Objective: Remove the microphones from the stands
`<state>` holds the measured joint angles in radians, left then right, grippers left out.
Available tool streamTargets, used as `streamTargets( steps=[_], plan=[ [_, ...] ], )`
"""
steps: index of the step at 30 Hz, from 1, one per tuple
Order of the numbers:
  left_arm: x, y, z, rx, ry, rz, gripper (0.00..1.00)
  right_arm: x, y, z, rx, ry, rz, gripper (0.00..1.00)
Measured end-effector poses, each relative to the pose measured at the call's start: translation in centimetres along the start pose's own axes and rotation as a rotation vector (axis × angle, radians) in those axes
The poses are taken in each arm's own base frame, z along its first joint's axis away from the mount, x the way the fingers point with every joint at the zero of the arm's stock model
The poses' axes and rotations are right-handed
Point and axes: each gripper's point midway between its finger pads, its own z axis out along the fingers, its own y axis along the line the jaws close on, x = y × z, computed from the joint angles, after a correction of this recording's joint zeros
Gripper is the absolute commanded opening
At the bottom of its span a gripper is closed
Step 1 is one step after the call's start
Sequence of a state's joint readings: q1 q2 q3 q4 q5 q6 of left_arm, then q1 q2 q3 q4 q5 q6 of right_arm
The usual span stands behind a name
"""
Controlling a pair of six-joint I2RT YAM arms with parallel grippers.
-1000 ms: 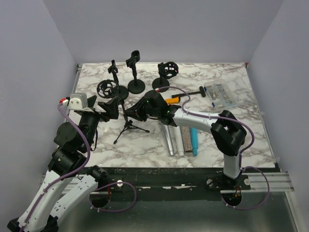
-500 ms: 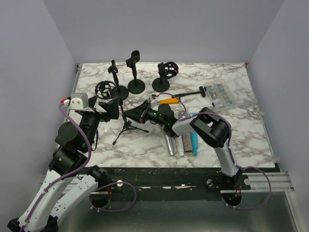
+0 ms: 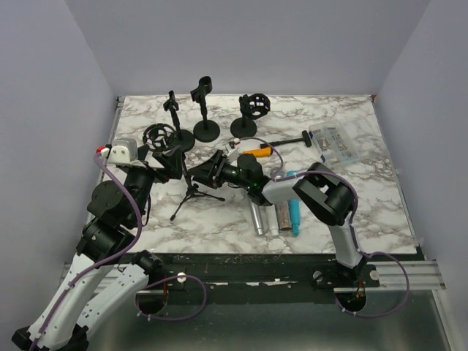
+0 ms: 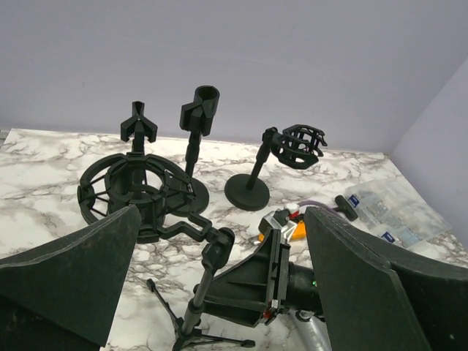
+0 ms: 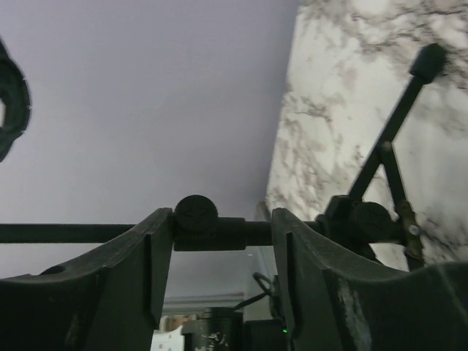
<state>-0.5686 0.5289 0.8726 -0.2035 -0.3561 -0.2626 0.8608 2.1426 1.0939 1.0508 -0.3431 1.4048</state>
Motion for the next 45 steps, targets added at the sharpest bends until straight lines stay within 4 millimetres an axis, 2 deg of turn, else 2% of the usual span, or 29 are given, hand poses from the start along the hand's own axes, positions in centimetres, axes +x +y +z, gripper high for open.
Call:
streamTargets(
  steps=[2,5,13,20,22,24,26,30,32,33,35,40,45],
  plan=[
    [0.1,0.0,0.1,-0.001,0.002,0.001,0.98,-0.2,-0.5,-0.1,0.093,0.002,-0.038,0.7],
    [0.2,0.0,0.1,-0.001,0.006,0.002,0.98,-0.8,-0.6,-0.4,0.23,-0.008,-0.087,0.73],
    [-0.1,0.0,-0.1,0.002,-0.004,0.002,0.98,-2.3,-0.1,-1.9,0.515,-0.049,-0.156,0.73],
    [-0.5,0.0,-0.3,0.004,-0.016,-0.001,0.98,-2.7,0.7,-2.2,0.633,-0.08,-0.153,0.69],
    [-0.4,0.0,-0.3,0.004,-0.015,-0.001,0.98,-3.1,1.7,-1.5,0.636,-0.093,-0.162,0.65],
    [-0.4,0.0,-0.3,0.005,-0.014,-0.001,0.98,-3.3,2.9,-0.6,0.624,-0.103,-0.167,0.55],
    [-0.5,0.0,-0.3,0.005,-0.016,-0.001,0.98,-2.8,3.1,-0.2,0.623,-0.099,-0.168,0.53],
    [-0.9,0.0,-0.7,0.012,-0.033,-0.001,0.98,-1.1,2.0,0.8,0.646,-0.073,-0.169,0.47],
    [-1.1,0.0,-0.8,0.014,-0.042,-0.003,0.98,-0.4,0.9,1.0,0.673,-0.064,-0.168,0.34],
    [-1.2,0.0,-0.8,0.015,-0.044,-0.004,0.98,-0.2,0.7,1.3,0.673,-0.069,-0.159,0.31],
    [-1.2,0.0,-0.8,0.015,-0.045,-0.004,0.98,-0.2,0.9,1.7,0.669,-0.075,-0.162,0.27],
    [-1.3,0.0,-0.9,0.017,-0.05,-0.006,0.98,-0.2,0.8,1.8,0.675,-0.093,-0.149,0.03],
    [-1.5,0.0,-1.0,0.018,-0.055,-0.008,0.98,-0.2,0.7,1.8,0.633,-0.11,-0.137,0.01]
  ],
)
